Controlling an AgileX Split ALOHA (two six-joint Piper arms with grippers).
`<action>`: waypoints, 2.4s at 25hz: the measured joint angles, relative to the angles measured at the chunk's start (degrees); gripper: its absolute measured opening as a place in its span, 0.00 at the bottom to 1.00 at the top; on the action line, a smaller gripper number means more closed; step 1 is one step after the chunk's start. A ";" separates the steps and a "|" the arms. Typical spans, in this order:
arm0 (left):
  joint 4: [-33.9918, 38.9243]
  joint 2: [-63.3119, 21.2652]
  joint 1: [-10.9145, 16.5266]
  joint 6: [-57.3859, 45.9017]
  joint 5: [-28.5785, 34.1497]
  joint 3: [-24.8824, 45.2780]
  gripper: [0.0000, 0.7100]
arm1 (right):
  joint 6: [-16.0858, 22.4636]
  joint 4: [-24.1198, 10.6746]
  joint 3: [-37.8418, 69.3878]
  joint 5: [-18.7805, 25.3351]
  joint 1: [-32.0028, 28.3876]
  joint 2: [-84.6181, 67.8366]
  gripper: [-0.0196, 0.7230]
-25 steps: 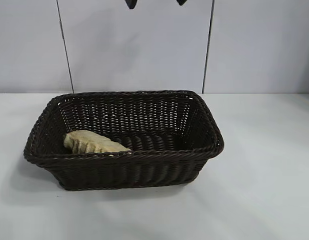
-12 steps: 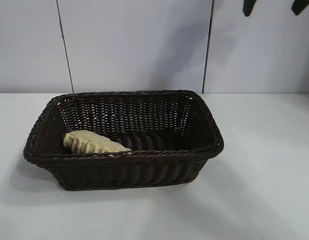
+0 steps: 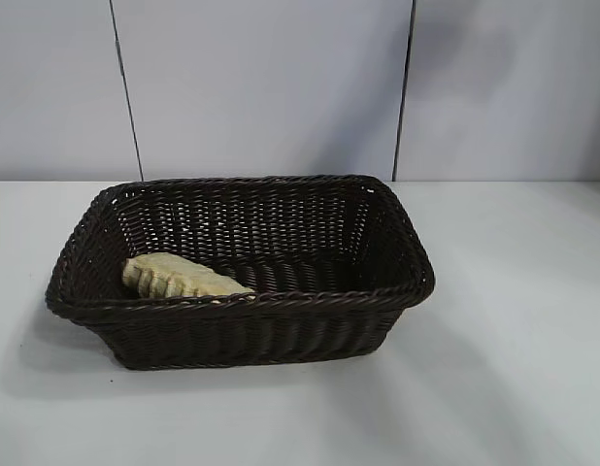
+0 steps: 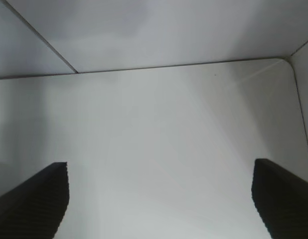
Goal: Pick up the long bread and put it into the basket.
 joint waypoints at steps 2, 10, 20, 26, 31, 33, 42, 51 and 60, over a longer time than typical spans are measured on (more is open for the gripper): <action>0.00 0.00 0.00 0.00 0.00 0.00 0.98 | -0.05 0.00 4.61 0.06 0.00 -5.31 0.96; 0.00 0.00 0.00 0.00 0.00 0.00 0.98 | -0.05 -1.63 24.24 0.27 0.00 -28.06 0.96; 0.00 0.00 0.00 0.00 0.00 0.00 0.98 | 0.35 -5.06 46.07 -4.01 0.00 -56.62 0.96; 0.00 0.00 0.00 0.05 0.00 0.00 0.98 | 0.40 -5.12 57.17 -6.31 0.00 -71.11 0.96; 0.00 0.00 0.00 0.06 0.00 0.00 0.98 | 0.40 -4.04 66.88 -6.50 0.00 -81.76 0.96; 0.00 0.00 0.00 0.11 0.00 0.00 0.98 | 0.40 -3.63 69.86 -6.50 0.00 -85.69 0.96; 0.00 0.00 0.00 0.11 0.00 0.00 0.98 | 0.46 -2.69 79.10 -5.63 0.31 -90.37 0.96; 0.00 0.00 0.00 0.11 0.00 0.00 0.98 | 0.46 -0.52 85.90 -6.41 0.31 -90.37 0.96; 0.00 0.00 0.00 0.11 0.00 0.00 0.98 | 0.46 0.62 88.07 -9.37 0.31 -90.37 0.96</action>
